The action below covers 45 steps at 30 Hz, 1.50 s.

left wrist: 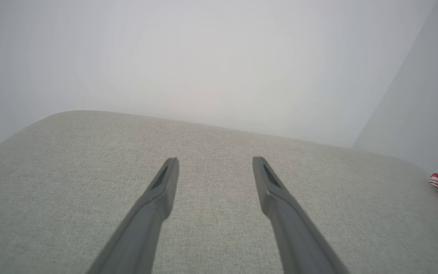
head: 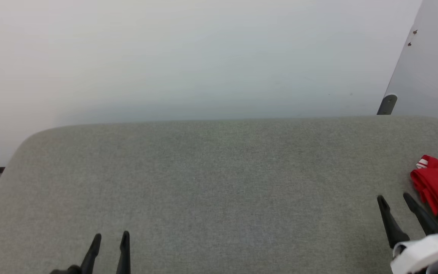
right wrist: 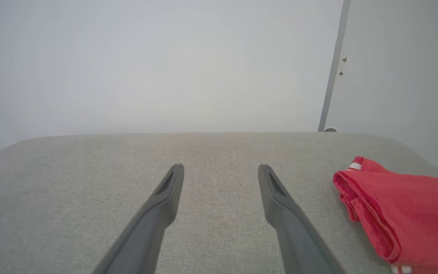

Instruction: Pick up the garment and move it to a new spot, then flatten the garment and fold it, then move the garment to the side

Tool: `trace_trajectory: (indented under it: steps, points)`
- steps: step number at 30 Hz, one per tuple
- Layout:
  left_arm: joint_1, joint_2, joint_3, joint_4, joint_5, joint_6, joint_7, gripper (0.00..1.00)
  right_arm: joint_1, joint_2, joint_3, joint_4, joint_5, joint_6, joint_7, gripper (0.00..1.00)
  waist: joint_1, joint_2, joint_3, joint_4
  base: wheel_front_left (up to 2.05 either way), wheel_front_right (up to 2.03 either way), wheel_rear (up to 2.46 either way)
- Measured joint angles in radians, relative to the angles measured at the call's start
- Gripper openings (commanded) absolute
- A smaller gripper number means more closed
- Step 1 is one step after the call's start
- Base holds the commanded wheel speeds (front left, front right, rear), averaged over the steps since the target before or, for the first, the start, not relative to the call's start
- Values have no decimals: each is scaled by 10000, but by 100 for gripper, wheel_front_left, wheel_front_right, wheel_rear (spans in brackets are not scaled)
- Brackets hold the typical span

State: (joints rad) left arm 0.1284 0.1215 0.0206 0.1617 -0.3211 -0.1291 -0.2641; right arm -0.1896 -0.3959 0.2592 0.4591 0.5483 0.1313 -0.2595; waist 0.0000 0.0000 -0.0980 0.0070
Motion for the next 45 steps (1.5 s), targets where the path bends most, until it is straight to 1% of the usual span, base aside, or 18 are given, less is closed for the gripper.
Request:
trace_trajectory:
  steps: [7, 13, 20, 26, 42, 45]
  points:
    - [624, -46, 244, -453, 50, 0, 0, 100, 1310, 330, -1030, -1498, -408, 0, 418, 100, 0, 0, -25, -124, 0, 0, 0]
    - [1254, -203, 378, -989, 211, 0, 0, 100, 2190, 740, -1929, -2759, -734, 0, 859, 100, 0, 0, 40, -176, 0, 0, 0]
    - [1271, -290, 391, -1170, 295, 0, 0, 100, 2753, 1294, -2587, -3676, -976, 0, 1168, 100, 0, 0, 177, -61, 0, 0, 0]
    - [1209, -238, 349, -1208, 309, 0, 0, 100, 2841, 1536, -2734, -3975, -1143, 0, 1337, 100, 0, 0, 216, -9, 0, 0, 0]
    - [1125, -171, 307, -1198, 307, 0, 0, 100, 2855, 1689, -2638, -4031, -1164, 0, 1425, 100, 0, 0, 161, -61, 0, 0, 0]
    - [1118, -140, 213, -1164, 134, 0, 0, 100, 2852, 1699, -2614, -4031, -1158, 0, 1423, 100, 0, 0, 161, -112, 0, 0, 0]
